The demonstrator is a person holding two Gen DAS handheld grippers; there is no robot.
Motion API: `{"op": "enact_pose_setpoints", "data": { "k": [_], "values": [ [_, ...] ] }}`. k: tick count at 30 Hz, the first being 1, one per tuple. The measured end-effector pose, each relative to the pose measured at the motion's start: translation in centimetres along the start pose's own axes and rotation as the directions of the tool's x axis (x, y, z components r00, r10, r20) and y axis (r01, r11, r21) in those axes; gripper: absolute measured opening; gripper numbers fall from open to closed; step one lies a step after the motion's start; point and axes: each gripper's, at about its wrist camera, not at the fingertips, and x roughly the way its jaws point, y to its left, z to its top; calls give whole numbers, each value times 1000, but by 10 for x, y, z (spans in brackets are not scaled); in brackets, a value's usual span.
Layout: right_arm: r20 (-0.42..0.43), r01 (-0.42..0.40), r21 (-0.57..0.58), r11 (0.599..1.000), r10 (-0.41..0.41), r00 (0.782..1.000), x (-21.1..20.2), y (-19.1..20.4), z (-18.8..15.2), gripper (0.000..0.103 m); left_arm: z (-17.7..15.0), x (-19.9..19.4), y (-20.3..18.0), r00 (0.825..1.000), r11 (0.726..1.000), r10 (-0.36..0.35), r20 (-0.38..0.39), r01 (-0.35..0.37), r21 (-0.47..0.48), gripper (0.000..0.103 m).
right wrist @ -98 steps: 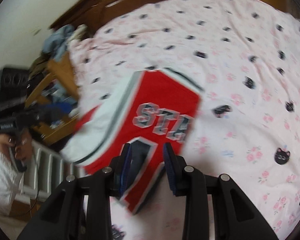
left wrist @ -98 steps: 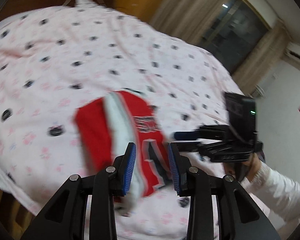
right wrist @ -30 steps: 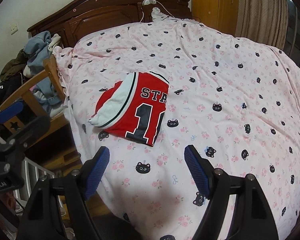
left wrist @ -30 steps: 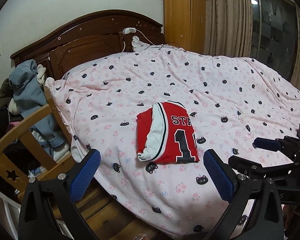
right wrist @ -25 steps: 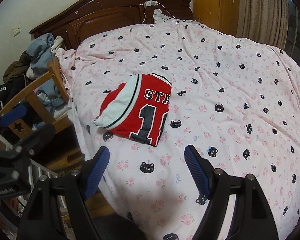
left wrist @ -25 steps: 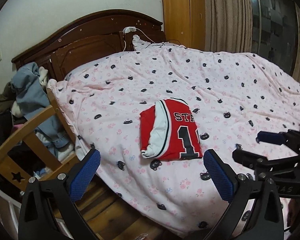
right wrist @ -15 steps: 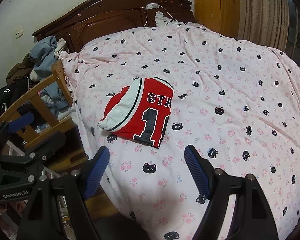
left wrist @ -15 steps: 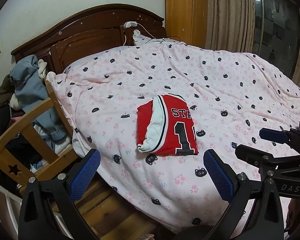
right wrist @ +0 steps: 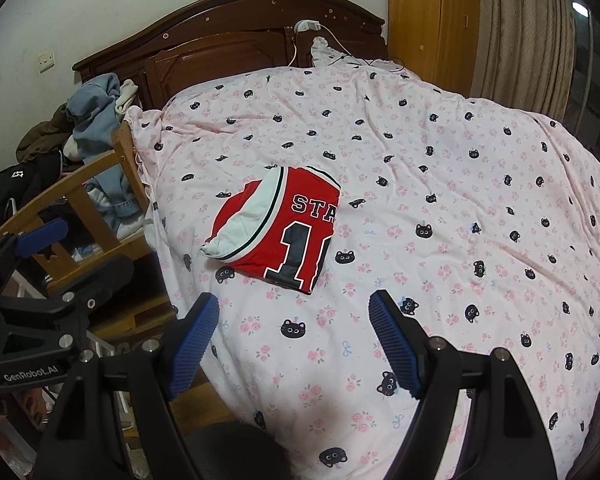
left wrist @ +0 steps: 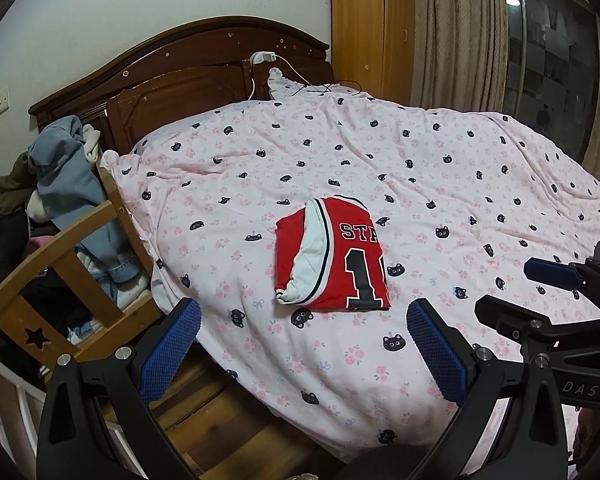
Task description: Fold clothes
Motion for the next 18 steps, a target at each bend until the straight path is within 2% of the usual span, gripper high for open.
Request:
{"op": "enact_pose_setpoints", "data": {
  "k": [12, 18],
  "values": [
    [-9, -1, 12, 1000, 1, 1000, 4, -4, -1, 79, -2, 1, -2, 1000, 1000, -7, -14, 7, 2, 102],
    [-12, -6, 14, 1000, 6, 1000, 6, -5, -2, 79, -4, 4, -4, 1000, 1000, 12, -24, -12, 5, 102]
  ]
}}
